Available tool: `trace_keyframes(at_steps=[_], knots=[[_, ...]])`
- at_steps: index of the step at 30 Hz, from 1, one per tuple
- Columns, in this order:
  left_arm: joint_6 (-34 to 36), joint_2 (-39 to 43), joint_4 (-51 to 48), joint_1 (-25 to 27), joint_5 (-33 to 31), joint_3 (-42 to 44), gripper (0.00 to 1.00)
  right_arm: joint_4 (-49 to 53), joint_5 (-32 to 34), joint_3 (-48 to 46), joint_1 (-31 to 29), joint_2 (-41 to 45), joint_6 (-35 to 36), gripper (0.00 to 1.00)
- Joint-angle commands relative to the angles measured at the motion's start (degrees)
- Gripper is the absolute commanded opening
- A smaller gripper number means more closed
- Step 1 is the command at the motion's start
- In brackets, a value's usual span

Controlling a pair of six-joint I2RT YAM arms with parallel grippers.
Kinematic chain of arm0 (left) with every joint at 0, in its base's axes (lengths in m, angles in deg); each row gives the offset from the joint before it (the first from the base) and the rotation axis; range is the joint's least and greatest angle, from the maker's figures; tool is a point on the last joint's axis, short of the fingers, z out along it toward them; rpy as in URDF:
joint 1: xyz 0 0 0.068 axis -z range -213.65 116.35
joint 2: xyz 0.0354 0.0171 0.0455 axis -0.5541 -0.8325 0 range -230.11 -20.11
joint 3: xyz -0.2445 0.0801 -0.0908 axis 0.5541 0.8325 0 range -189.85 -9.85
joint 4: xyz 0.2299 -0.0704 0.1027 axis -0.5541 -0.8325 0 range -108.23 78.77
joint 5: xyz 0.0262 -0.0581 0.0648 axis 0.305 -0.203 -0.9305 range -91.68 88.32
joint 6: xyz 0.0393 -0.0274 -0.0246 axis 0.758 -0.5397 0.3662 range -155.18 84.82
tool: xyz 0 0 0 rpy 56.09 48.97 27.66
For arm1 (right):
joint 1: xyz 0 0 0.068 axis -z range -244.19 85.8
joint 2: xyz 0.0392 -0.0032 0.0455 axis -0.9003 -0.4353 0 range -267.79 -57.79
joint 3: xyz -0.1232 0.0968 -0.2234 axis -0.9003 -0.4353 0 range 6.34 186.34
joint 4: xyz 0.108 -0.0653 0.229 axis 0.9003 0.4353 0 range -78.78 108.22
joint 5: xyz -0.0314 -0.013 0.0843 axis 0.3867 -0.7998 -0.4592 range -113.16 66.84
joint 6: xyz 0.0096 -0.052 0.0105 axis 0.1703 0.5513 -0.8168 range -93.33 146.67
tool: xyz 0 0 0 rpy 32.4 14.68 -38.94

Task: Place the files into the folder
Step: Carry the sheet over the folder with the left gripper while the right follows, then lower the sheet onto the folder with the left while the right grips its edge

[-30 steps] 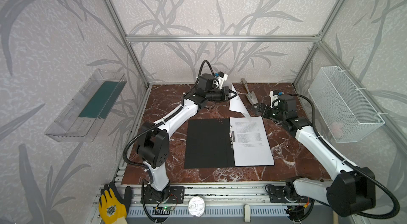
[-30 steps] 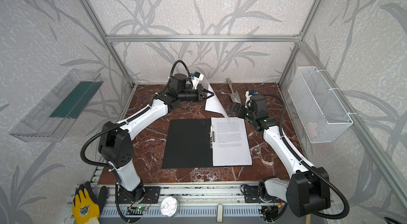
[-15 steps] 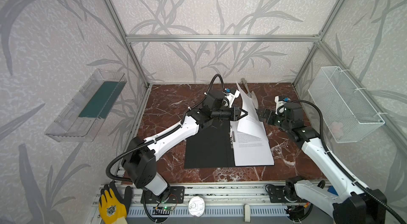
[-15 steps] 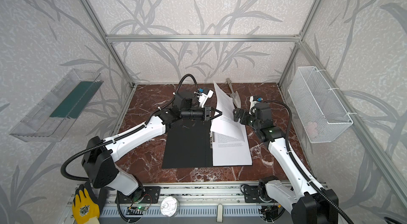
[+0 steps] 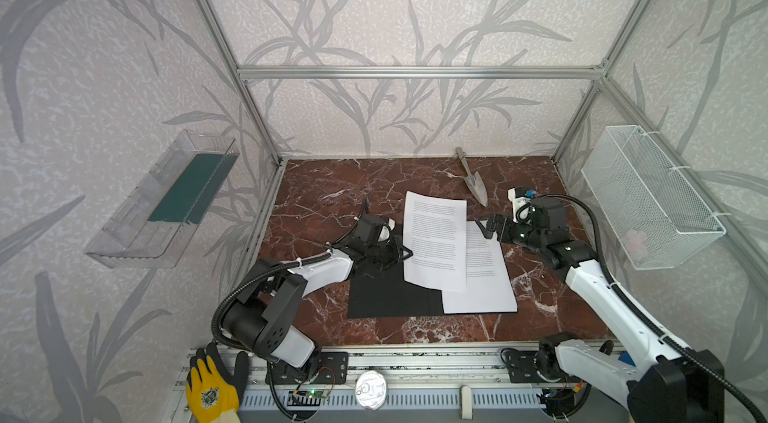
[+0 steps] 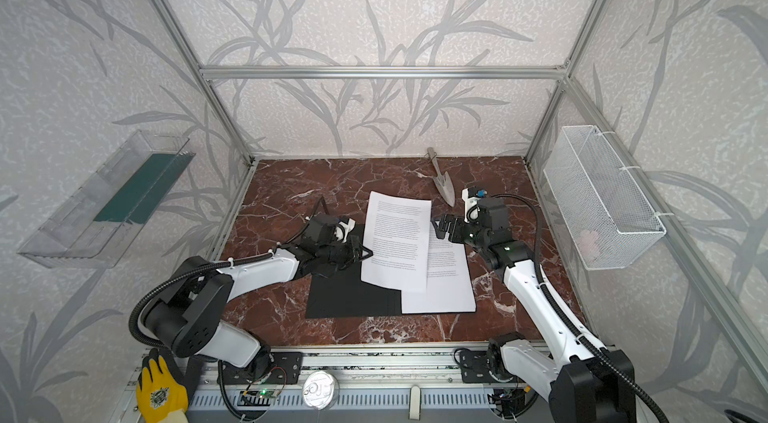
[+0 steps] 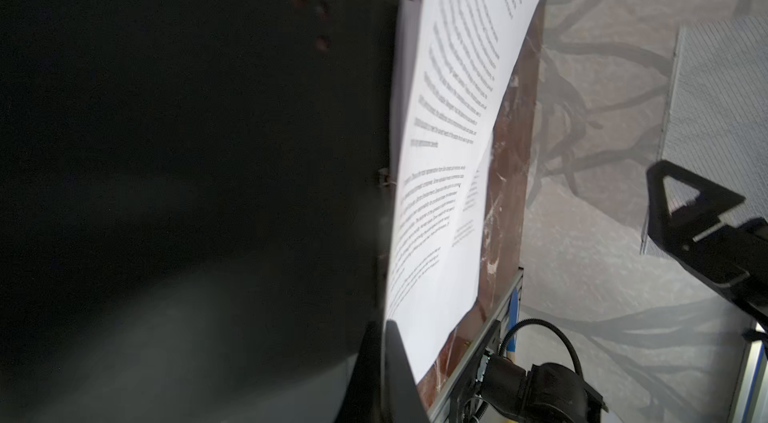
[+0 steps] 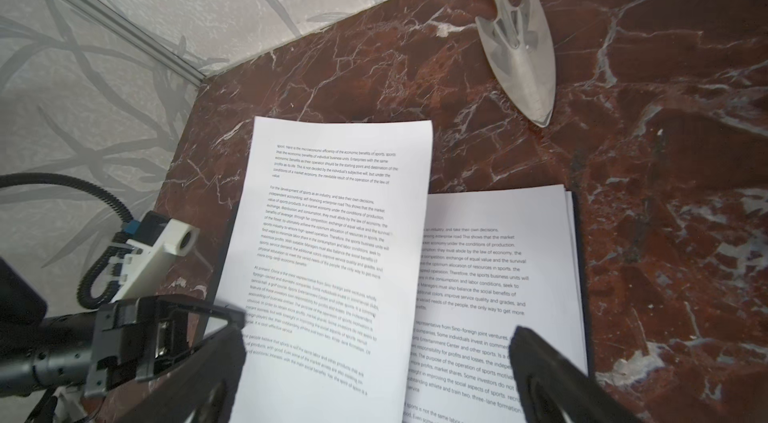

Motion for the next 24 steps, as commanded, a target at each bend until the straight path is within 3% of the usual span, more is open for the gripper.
trace_keyframes(at_steps=[1,9,24], knots=[[-0.5,-2.5,3.9,-1.0,2.8,0.5,0.0,0.0,-3.1,-2.7,-1.8,0.8,1.2,1.0],[2.9,-10.8,5.8,-1.5,6.9,-0.1,0.0,-8.6,-6.2,-9.2,-5.4,-3.5,-0.1,1.0],[11.5,-9.0,-1.7,-1.6,3.2,-0.1,0.0,-18.9,-11.0,-9.4,-8.4,-19.7,-3.1,0.94]])
